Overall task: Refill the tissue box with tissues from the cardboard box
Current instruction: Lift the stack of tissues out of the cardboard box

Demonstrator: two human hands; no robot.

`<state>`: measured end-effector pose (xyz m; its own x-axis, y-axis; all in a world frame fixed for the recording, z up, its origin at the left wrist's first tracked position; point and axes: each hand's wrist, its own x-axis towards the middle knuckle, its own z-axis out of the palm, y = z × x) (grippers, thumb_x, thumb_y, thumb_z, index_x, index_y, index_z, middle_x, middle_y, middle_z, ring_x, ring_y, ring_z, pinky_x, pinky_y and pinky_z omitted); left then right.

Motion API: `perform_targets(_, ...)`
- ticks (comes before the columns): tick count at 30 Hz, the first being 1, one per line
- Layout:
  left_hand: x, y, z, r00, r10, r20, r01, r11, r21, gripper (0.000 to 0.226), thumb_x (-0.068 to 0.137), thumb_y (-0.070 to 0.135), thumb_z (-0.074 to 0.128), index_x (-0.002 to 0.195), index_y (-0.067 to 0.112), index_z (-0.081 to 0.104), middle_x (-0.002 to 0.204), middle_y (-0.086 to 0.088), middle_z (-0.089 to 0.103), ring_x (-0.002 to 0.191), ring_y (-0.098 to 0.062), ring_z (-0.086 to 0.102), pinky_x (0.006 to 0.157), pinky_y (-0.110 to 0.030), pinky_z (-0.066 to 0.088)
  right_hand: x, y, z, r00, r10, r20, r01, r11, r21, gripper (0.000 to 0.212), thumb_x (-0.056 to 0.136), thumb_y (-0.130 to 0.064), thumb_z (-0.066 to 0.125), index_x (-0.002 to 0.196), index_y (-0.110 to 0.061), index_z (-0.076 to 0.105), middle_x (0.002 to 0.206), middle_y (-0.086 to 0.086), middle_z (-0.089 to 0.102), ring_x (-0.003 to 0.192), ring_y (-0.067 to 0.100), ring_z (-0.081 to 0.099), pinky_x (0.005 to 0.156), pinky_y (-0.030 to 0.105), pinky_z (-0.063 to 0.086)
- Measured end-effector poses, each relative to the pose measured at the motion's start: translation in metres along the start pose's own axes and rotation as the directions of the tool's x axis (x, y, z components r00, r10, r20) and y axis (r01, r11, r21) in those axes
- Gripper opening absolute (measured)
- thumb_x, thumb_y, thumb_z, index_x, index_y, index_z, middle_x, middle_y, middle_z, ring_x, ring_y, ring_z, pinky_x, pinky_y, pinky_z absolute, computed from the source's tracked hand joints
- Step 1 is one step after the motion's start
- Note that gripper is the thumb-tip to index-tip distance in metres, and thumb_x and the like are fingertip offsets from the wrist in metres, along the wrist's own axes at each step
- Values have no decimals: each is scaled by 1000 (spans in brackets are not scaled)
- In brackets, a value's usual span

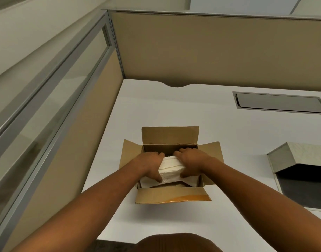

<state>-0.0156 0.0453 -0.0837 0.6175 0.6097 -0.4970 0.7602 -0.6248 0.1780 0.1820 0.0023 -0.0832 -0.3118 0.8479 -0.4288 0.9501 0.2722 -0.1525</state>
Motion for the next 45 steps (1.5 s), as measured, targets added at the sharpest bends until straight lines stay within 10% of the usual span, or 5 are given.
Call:
perform_targets(31, -64, -23, -41, 977, 63, -203, -144, 900, -413, 76, 71, 48, 78, 135, 34, 39, 127, 4, 55, 105, -14, 56, 79, -23, 55, -43, -1, -38, 964, -85, -251, 129, 978, 163, 77, 78, -46, 72, 143, -29, 35, 127, 2, 55, 99, 11, 48, 77, 25, 45)
perform_targets(45, -100, -20, -48, 910, -237, -339, -318, 126, -940, 51, 86, 27, 72, 133, 27, 51, 129, -9, 54, 114, -28, 55, 82, -28, 52, -103, -15, -100, 964, 120, -239, 30, 840, 542, 76, 76, -48, 80, 141, -31, 43, 136, -2, 52, 116, 20, 53, 89, 29, 48)
